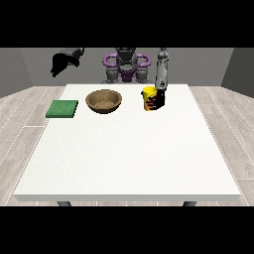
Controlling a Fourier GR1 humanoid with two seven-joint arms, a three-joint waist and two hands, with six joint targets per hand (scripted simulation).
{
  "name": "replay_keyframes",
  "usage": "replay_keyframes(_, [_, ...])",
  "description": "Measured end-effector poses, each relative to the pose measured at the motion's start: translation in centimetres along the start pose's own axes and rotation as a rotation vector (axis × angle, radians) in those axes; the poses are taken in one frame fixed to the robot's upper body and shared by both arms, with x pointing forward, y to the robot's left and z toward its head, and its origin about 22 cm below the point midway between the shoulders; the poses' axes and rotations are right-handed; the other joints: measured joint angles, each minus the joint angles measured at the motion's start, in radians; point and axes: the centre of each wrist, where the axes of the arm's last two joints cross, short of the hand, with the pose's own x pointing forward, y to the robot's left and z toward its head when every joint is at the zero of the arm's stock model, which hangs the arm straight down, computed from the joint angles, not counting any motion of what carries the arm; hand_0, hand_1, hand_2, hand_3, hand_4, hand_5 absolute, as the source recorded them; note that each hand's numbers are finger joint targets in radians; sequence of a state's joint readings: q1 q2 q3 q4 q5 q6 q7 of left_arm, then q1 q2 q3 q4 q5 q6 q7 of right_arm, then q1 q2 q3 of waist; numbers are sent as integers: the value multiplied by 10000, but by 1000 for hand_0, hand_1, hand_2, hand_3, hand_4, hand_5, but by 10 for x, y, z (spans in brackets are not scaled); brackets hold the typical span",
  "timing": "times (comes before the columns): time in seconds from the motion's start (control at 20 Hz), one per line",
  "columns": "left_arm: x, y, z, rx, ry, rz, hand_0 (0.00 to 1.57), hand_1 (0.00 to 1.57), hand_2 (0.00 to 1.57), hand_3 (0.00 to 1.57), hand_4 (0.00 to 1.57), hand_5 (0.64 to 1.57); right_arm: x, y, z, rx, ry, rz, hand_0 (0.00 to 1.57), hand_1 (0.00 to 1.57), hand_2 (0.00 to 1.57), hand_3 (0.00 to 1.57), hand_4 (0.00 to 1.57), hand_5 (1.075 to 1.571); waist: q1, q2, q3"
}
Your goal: Pick the cup and pour the ball into the bowl, then pick the bowl and place it on the pad
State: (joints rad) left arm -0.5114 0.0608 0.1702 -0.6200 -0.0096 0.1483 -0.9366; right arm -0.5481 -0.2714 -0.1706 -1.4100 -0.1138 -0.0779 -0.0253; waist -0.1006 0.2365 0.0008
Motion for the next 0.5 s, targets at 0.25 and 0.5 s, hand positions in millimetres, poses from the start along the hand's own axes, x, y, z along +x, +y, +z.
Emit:
replay_keyframes(0.25, [-4,0,3,68,-16,-276,1340,1340,1571,1571,1291,1184,-1,-24,0,-125,201,47,0,0,385,679,579,1570,-8,-167,6])
replay_keyframes(0.5, [3,-12,-8,-351,112,-599,1346,1346,1571,1571,1325,1155,-26,-48,12,-533,736,181,0,0,384,708,580,1570,342,-718,-3])
